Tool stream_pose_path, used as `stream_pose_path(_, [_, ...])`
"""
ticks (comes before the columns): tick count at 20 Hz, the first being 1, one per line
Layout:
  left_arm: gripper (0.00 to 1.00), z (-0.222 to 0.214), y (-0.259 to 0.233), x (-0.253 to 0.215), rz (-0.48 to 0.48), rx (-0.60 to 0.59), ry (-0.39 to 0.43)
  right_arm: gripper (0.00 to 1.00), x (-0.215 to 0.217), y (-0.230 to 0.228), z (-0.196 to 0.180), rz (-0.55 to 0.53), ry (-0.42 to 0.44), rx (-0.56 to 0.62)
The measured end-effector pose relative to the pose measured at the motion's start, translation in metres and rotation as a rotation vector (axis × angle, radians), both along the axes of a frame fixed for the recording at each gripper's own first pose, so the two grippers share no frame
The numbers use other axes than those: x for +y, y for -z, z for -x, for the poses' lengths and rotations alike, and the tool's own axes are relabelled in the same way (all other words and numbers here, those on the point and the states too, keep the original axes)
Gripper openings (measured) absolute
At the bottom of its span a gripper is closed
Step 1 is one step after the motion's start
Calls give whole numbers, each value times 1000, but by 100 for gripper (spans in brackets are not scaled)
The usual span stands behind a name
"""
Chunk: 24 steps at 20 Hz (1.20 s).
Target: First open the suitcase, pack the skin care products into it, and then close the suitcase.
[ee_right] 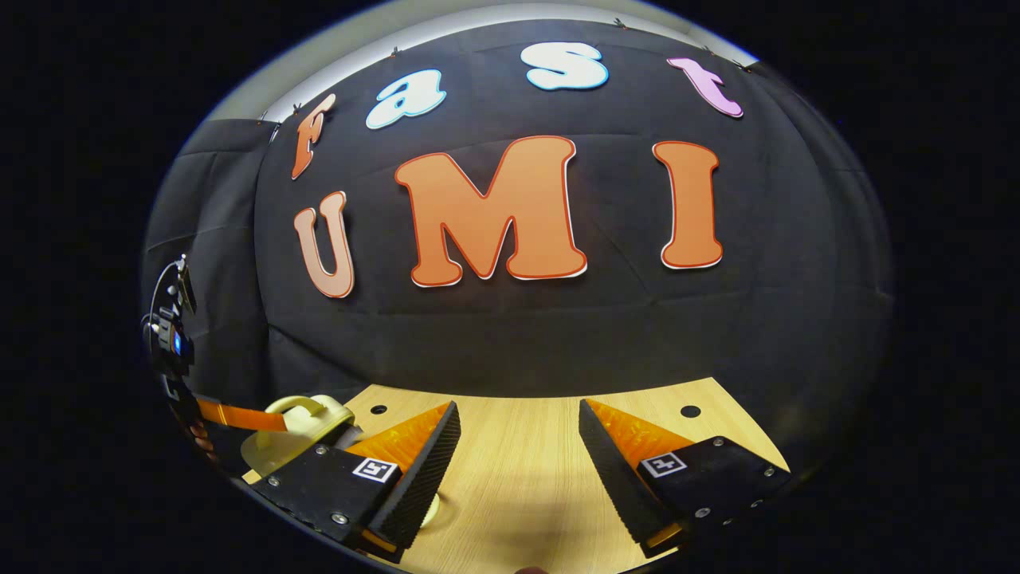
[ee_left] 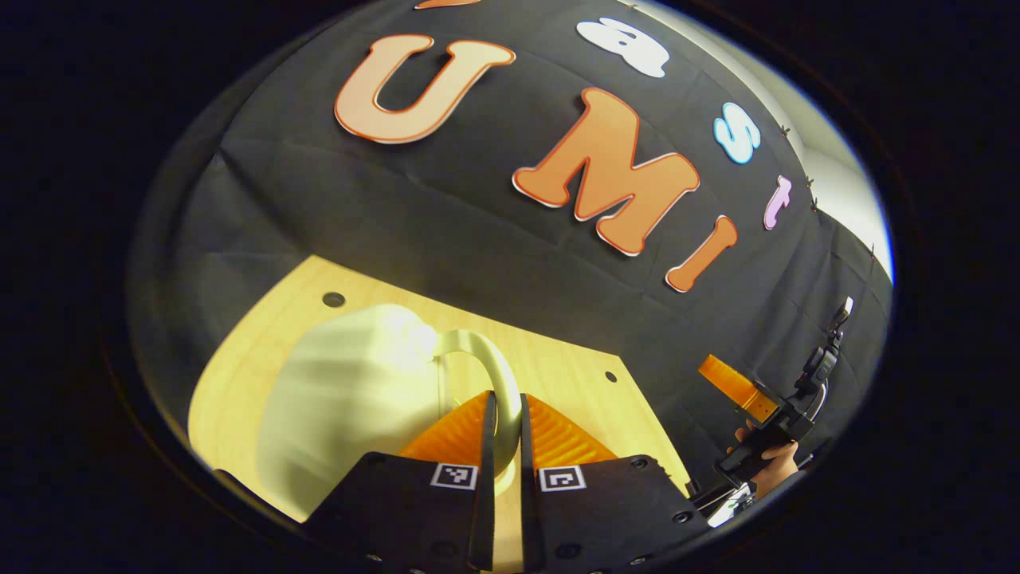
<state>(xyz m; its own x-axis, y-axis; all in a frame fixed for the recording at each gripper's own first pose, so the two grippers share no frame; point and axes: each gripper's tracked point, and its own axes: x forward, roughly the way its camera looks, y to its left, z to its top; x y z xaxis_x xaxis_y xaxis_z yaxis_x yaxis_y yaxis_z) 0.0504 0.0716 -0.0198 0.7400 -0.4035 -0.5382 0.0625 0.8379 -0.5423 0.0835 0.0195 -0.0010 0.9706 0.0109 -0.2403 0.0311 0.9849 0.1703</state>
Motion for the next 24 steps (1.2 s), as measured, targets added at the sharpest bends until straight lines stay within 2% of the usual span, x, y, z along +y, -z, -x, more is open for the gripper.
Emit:
stream_pose_path(7, [14,3,57,-63,-47,104,80,95,-26,16,6,-5,-11,17])
stream_pose_path(17, [14,22,121,-96,-230,206,133,95,-39,30,14,32,-60,19])
stream_pose_path(20, [15,22,131,-100,-302,193,148,95,-45,28,14,42,-58,11])
stream_pose_path(21, [21,19,129,-103,-309,183,141,95,-48,28,14,46,-54,7])
stream_pose_path(22, [19,17,126,-108,-300,180,145,95,-49,27,14,47,-54,5])
stream_pose_path(24, [32,16,115,-109,-296,160,125,95,-52,24,17,49,-51,-4])
